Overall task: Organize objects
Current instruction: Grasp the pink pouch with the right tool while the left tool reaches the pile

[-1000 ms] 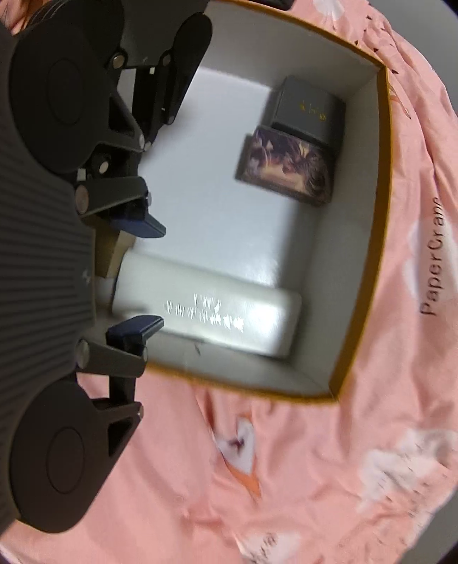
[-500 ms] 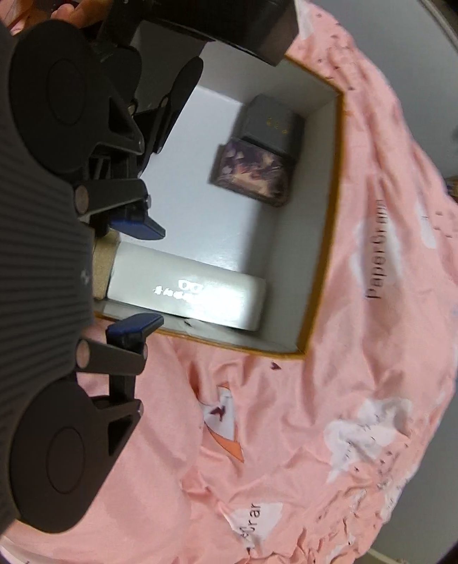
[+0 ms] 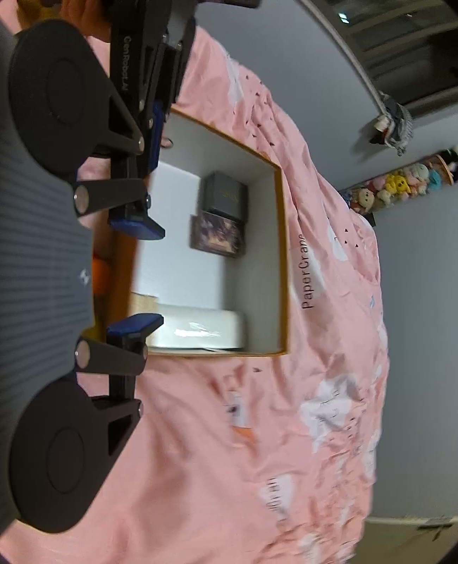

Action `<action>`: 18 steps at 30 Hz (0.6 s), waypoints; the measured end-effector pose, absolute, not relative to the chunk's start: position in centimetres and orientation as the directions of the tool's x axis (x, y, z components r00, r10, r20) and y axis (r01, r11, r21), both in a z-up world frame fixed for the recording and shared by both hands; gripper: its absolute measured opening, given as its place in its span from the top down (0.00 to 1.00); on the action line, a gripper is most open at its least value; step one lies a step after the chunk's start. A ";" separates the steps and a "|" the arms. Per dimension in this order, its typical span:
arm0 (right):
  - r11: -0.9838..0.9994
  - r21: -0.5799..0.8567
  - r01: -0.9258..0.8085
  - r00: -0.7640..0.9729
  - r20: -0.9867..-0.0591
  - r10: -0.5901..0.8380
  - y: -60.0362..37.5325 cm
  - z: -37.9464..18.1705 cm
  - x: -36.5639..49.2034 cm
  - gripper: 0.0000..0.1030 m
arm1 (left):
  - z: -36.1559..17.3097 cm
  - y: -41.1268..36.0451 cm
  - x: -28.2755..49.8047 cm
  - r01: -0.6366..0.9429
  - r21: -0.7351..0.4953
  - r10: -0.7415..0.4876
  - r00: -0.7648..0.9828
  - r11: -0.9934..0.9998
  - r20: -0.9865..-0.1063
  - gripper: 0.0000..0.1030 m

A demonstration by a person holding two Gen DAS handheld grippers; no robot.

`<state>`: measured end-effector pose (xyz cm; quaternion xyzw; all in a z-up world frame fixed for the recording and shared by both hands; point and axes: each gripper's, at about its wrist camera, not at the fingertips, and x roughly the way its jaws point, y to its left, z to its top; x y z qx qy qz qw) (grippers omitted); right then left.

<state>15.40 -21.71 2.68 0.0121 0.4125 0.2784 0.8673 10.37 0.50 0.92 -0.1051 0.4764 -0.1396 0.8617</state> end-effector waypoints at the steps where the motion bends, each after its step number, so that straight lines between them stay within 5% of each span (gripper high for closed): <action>1: 0.853 0.253 -0.457 0.500 -0.720 0.482 -21.9 2.1 14.7 0.53 | 0.4 0.4 9.7 0.126 -0.326 -0.344 0.496 0.937 -0.797 0.86; 9: 0.923 0.205 -0.327 0.455 -0.822 0.343 -24.5 -2.6 10.8 0.58 | -2.4 -2.6 7.5 0.142 -0.324 -0.354 0.425 0.935 -0.833 0.86; 18: 0.912 0.189 -0.363 0.384 -0.862 0.331 -25.6 -5.4 8.3 0.40 | -2.7 -7.5 5.7 0.310 -0.161 -0.284 0.409 0.937 -0.867 0.70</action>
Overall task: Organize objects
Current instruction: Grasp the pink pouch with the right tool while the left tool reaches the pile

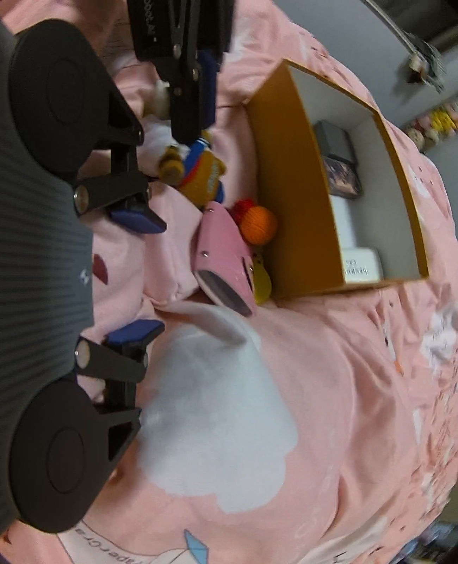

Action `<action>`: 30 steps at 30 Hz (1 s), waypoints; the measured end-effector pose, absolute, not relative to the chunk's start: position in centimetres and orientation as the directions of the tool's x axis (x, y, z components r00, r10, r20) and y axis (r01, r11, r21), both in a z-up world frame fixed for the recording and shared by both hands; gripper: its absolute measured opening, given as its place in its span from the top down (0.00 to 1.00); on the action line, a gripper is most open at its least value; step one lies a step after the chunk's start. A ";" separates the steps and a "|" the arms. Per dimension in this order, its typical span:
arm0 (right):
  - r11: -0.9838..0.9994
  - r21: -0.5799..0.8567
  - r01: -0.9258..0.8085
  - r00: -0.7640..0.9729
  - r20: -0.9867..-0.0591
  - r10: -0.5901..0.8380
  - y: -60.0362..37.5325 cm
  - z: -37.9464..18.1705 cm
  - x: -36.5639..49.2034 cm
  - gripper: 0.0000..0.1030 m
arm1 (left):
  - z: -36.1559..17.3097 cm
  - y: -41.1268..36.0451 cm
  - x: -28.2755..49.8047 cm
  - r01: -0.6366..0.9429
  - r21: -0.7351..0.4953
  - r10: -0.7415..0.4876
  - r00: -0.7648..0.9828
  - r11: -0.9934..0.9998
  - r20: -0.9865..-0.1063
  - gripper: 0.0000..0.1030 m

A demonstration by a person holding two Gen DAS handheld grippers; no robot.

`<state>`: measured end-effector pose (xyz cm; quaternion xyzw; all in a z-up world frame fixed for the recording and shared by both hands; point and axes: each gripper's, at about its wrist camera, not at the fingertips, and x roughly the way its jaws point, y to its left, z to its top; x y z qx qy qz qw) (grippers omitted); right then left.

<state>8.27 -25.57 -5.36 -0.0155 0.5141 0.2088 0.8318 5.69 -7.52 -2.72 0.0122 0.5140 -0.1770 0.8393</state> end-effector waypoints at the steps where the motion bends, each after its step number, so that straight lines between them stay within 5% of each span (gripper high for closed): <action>1: 0.907 0.160 -0.390 0.384 -0.867 0.318 -25.1 -5.5 8.0 0.38 | -3.2 -7.8 5.7 0.311 -0.143 -0.265 0.395 0.940 -0.880 0.70; 5: 0.877 0.110 -0.469 0.372 -0.875 0.309 -23.6 -6.3 7.9 0.36 | -4.1 -7.7 5.9 0.273 -0.086 -0.190 0.383 0.958 -0.904 0.61; 11: 0.853 0.169 -0.495 0.330 -0.871 0.364 -23.5 -8.1 9.2 0.29 | -4.2 -6.6 6.0 0.238 -0.141 -0.225 0.377 0.961 -0.898 0.62; 19: 0.876 0.193 -0.441 0.403 -0.830 0.385 -24.4 -6.5 9.1 0.75 | -2.7 -5.4 5.8 0.236 -0.176 -0.268 0.448 0.955 -0.853 0.68; 25: 0.875 0.210 -0.436 0.466 -0.779 0.420 -24.2 -4.4 9.5 0.91 | -1.4 -5.0 5.6 0.249 -0.182 -0.286 0.493 0.951 -0.822 0.69; 30: 0.853 0.215 -0.476 0.537 -0.697 0.475 -23.5 -0.6 9.7 0.94 | -0.7 -4.9 5.2 0.276 -0.180 -0.305 0.526 0.944 -0.794 0.66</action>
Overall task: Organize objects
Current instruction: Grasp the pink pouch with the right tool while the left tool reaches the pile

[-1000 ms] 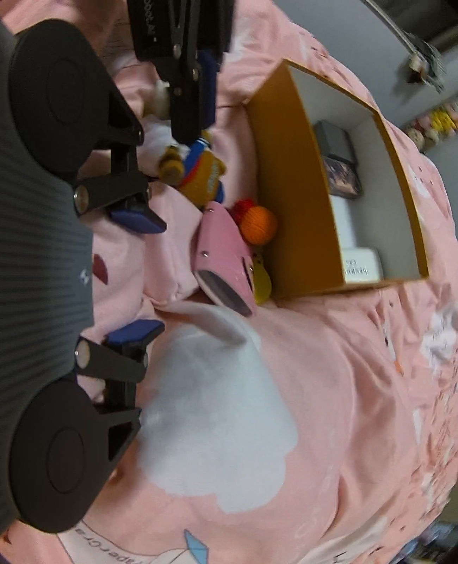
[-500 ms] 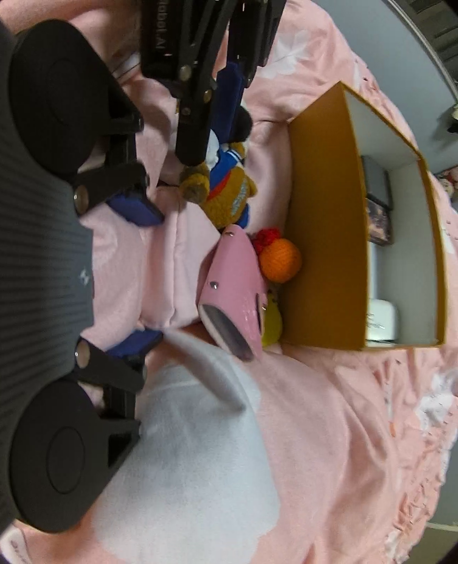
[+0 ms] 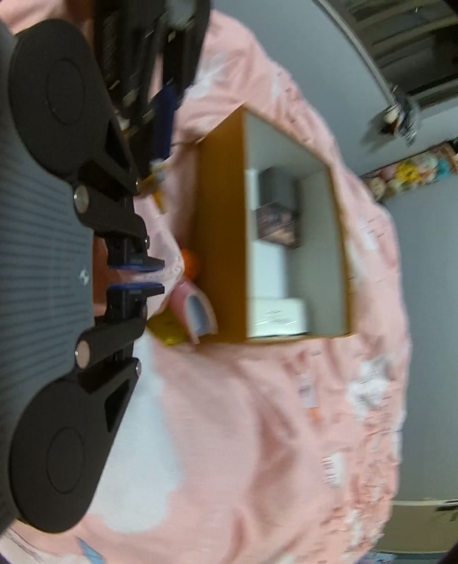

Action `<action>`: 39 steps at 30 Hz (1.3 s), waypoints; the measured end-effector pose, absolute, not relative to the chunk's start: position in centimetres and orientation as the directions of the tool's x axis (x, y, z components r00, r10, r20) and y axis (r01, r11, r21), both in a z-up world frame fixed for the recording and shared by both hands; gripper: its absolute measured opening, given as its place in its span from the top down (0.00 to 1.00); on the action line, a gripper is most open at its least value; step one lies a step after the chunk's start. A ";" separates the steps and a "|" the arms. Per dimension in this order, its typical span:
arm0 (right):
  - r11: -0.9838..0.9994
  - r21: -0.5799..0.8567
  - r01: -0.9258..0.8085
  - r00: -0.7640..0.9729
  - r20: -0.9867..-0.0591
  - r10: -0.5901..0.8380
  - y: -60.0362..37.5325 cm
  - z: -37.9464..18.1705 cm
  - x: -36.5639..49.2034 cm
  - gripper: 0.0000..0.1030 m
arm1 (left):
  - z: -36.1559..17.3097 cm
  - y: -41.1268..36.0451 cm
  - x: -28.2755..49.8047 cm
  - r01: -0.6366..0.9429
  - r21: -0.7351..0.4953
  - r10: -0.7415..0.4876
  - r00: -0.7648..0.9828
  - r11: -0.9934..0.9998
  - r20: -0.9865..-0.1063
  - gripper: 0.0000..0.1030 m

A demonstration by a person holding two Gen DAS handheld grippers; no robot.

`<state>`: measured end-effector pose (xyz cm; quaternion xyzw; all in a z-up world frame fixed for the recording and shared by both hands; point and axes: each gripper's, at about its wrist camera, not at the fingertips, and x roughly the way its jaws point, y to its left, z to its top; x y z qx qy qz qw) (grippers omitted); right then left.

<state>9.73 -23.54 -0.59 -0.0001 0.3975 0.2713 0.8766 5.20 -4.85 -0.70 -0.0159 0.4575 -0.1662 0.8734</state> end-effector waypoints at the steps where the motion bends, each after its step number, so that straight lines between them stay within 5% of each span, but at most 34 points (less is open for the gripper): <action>1: 0.851 0.222 -0.476 0.538 -0.691 0.482 -23.3 -0.2 10.0 0.97 | -0.6 -4.9 5.1 0.280 -0.177 -0.306 0.534 0.944 -0.788 0.65; 5: 0.847 0.281 -0.452 0.536 -0.673 0.510 -22.3 0.1 11.7 1.00 | -0.1 -4.6 4.7 0.290 -0.175 -0.314 0.557 0.941 -0.769 0.52; 13: 0.888 0.207 -0.411 0.570 -0.702 0.427 -23.1 -0.9 11.8 0.94 | -1.5 -5.3 5.3 0.336 -0.240 -0.385 0.479 0.911 -0.789 0.50; 19: 0.927 0.191 -0.322 0.552 -0.758 0.348 -25.6 -3.1 11.2 0.94 | -2.4 -8.3 5.7 0.453 -0.161 -0.379 0.447 0.877 -0.810 0.42; 23: 0.928 0.188 -0.321 0.531 -0.776 0.341 -26.1 -4.1 11.0 0.89 | -3.6 -9.3 5.8 0.446 -0.083 -0.303 0.448 0.891 -0.841 0.55; 27: 0.889 0.115 -0.443 0.512 -0.782 0.356 -24.8 -3.9 10.4 0.59 | -2.9 -8.1 5.6 0.435 -0.102 -0.321 0.466 0.895 -0.825 0.68; 33: 0.754 -0.080 -0.652 0.497 -0.796 0.345 -22.4 -4.3 9.6 0.46 | -1.5 -7.8 5.7 0.510 -0.063 -0.332 0.457 0.858 -0.825 0.70; 39: 0.589 -0.242 -0.771 0.520 -0.773 0.363 -21.0 -4.6 9.0 0.47 | -1.5 -8.8 5.8 0.572 0.006 -0.309 0.453 0.821 -0.836 0.70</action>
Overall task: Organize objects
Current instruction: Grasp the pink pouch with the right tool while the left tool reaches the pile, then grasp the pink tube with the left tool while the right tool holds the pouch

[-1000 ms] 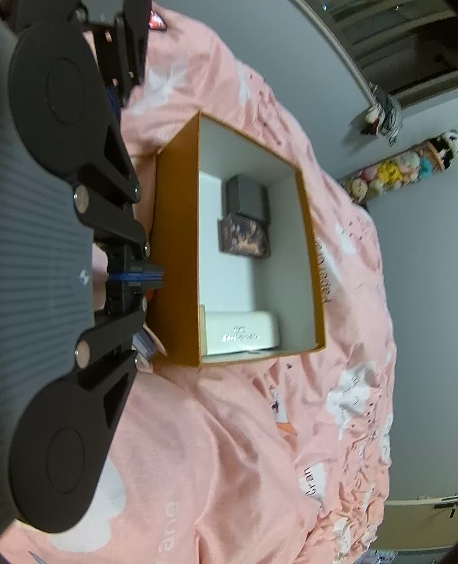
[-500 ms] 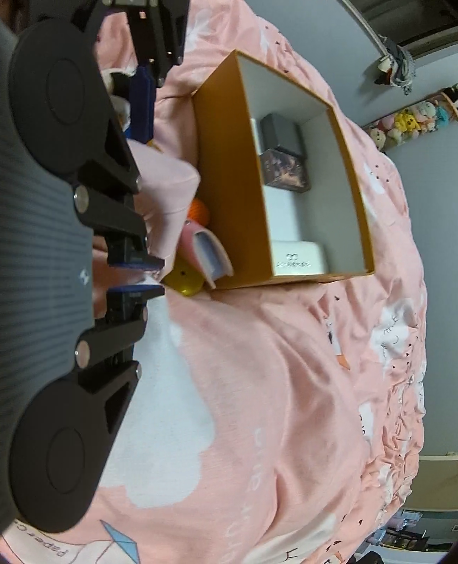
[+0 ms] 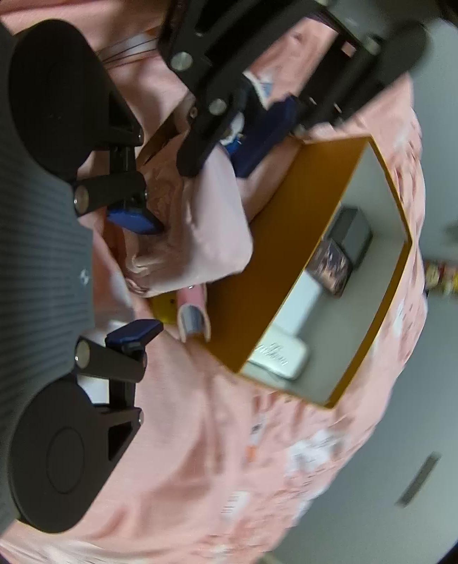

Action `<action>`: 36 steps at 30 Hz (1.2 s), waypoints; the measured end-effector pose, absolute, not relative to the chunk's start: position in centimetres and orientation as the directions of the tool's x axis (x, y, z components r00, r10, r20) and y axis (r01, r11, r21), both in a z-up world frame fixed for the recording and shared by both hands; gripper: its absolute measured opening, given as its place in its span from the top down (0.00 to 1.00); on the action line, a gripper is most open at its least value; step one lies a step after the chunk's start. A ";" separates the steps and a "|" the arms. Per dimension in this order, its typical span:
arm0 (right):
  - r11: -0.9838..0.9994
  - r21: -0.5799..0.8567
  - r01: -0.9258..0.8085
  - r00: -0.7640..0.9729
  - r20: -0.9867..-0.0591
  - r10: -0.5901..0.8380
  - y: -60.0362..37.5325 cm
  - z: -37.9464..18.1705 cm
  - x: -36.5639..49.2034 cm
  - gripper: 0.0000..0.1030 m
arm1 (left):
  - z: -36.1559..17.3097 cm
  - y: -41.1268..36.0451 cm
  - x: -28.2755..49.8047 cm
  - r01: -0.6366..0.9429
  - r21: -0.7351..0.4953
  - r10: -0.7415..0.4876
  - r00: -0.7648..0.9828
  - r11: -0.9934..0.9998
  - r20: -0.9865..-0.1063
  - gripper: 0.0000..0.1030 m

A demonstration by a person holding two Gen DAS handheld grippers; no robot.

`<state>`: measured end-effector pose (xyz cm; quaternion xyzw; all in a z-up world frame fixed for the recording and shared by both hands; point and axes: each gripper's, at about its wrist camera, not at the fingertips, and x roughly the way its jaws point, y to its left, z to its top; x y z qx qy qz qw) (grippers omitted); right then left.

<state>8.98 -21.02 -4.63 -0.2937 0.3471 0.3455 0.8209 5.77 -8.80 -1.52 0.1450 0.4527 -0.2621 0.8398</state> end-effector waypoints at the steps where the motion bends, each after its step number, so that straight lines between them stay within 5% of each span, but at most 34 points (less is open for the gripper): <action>1: 0.572 -0.254 -0.780 0.522 -0.769 0.370 -20.9 -4.8 8.9 0.49 | -1.5 -8.8 5.8 0.571 0.002 -0.315 0.456 0.821 -0.832 0.70; 6: 0.563 -0.205 -0.801 0.496 -0.754 0.431 -21.3 -5.2 9.0 0.68 | -1.1 -8.2 5.9 0.567 -0.029 -0.346 0.460 0.823 -0.818 0.69; 7: 0.578 -0.198 -0.791 0.500 -0.753 0.427 -21.5 -5.2 9.1 0.78 | -1.0 -7.9 6.1 0.552 -0.032 -0.344 0.472 0.833 -0.812 0.68; 10: 0.661 -0.065 -0.747 0.472 -0.752 0.460 -22.6 -4.3 9.9 0.83 | 0.1 -7.0 6.2 0.498 -0.074 -0.368 0.526 0.864 -0.767 0.61; 17: 0.832 0.121 -0.542 0.548 -0.700 0.459 -27.5 -0.8 10.7 0.86 | 2.2 -4.3 7.6 0.374 -0.291 -0.464 0.563 0.881 -0.684 0.59; 24: 0.937 0.234 -0.261 0.603 -0.718 0.347 -32.3 1.4 12.7 0.85 | -1.1 -5.0 11.1 0.230 -0.439 -0.495 0.456 0.869 -0.740 0.58; 36: 0.961 0.270 -0.065 0.638 -0.729 0.248 -34.1 -3.4 15.6 0.84 | -6.2 -14.0 12.7 0.578 0.003 -0.250 0.357 0.816 -0.900 0.54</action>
